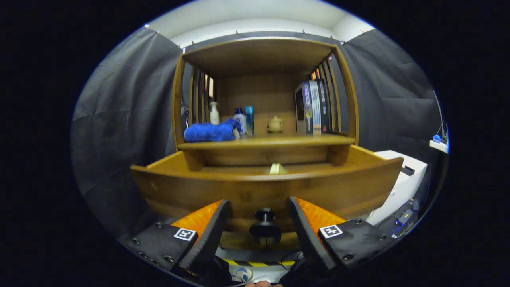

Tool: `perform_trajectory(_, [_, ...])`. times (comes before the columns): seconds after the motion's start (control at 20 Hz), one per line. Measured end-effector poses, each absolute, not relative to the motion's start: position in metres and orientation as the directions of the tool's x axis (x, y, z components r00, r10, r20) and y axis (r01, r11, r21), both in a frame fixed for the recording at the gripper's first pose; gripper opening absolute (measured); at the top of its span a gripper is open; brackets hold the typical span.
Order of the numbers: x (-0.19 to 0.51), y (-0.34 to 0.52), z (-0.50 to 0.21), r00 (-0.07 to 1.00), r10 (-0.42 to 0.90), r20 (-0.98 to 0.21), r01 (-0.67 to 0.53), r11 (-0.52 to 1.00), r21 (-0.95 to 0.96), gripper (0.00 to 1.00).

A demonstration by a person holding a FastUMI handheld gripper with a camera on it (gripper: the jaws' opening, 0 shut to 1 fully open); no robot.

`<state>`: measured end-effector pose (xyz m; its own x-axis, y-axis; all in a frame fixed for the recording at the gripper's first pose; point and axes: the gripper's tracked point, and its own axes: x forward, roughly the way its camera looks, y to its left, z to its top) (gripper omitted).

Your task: Pull open the drawer, take out the items inside it, and place them on the countertop above the cabinet.

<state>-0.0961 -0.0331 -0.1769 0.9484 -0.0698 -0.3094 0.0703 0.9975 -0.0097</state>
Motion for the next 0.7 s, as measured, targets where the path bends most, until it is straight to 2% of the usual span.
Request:
perform_trajectory(0.15, [-0.064,-0.034,-0.108,0.979,-0.060,-0.196,0.064,0.998,0.012,0.97])
perform_trajectory(0.3, [-0.025,-0.044,-0.069,0.979,-0.061,-0.194,0.053,0.998,-0.047,0.97])
perform_trajectory(0.45, [0.018,-0.044,-0.067,0.963,-0.049,-0.265,0.039,0.998,-0.044,0.97])
perform_trajectory(0.7, [0.057,-0.051,-0.138,0.851,-0.067,-0.521,0.065,0.998,-0.023,0.97])
